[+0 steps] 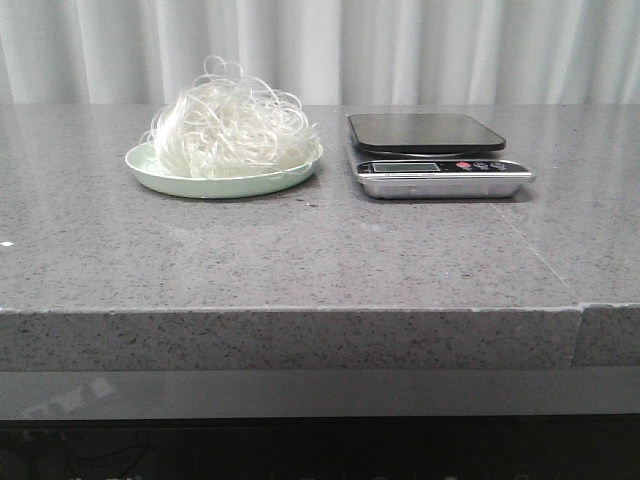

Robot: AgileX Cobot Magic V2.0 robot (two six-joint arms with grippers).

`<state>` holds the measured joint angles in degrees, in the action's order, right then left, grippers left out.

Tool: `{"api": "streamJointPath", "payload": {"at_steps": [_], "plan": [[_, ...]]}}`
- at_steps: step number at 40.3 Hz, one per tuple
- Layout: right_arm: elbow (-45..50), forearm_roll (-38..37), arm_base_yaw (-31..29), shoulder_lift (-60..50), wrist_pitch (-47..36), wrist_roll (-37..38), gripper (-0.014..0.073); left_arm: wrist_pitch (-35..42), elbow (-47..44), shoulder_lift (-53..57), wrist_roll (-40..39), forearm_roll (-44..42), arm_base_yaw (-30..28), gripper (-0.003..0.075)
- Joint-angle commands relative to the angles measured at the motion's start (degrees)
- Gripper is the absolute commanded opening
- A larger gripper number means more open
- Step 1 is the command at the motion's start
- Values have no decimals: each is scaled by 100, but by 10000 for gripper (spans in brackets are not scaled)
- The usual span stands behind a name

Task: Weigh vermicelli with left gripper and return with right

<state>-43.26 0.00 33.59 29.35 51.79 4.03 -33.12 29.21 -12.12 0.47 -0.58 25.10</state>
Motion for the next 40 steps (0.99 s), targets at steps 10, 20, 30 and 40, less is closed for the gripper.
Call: {"api": "streamJointPath", "payload": {"at_steps": [10, 20, 30, 40], "plan": [[-144, -77, -15, 20, -369, 6, 157, 1914, -1695, 964, -47, 58, -1478, 155], [-144, -77, -15, 20, -369, 6, 157, 2523, -2395, 1350, -47, 311, -2139, 155], [-144, -77, -15, 20, -352, 6, 157, 3262, -2870, 1368, -47, 321, -2012, 155], [-144, -77, -15, 20, -352, 6, 157, 3799, -3157, 1368, -47, 321, -1912, 155]]}}
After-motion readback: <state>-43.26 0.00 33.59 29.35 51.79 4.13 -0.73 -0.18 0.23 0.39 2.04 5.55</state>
